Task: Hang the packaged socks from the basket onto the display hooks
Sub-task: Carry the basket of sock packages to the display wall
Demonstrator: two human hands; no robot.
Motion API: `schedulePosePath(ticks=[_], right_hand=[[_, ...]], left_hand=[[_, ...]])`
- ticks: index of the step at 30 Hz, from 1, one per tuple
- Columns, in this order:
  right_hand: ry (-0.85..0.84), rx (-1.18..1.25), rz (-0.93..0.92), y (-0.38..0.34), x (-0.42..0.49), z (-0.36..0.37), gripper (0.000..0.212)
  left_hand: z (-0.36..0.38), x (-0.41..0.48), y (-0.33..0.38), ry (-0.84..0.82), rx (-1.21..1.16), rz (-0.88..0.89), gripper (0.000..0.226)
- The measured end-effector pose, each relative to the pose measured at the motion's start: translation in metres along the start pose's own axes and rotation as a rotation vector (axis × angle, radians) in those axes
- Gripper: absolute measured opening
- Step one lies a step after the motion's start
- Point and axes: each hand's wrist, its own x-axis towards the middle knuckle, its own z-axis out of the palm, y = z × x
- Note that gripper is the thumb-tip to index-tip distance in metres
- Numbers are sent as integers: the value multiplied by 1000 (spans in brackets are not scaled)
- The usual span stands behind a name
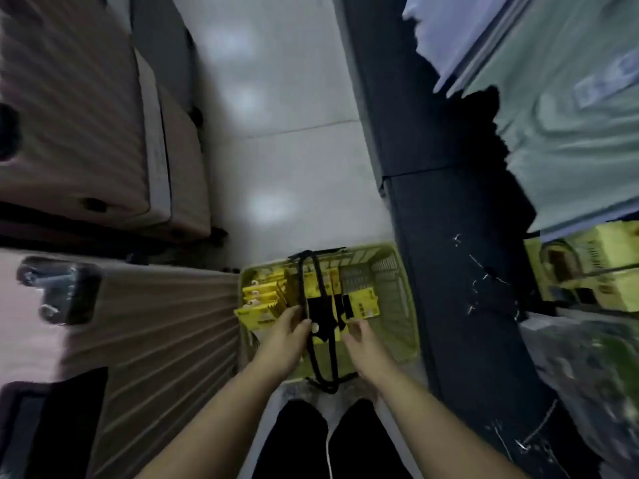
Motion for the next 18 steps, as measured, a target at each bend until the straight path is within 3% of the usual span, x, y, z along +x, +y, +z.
schedulePosePath(ticks=[5,9,13,18], right_hand=[[-35,149,124,-1,78,16,45],[-209,260,220,5,93,45,57],[-341,362,270,7,97,74,63],[-317,261,336,2,96,74,78]], left_hand=[[22,74,-18,57,-9,-77,64],[34,98,-38,10,-56,-187,78],[34,96,-54,2,-194,-175,72],[22,91,-60,-18,-324,-179,57]])
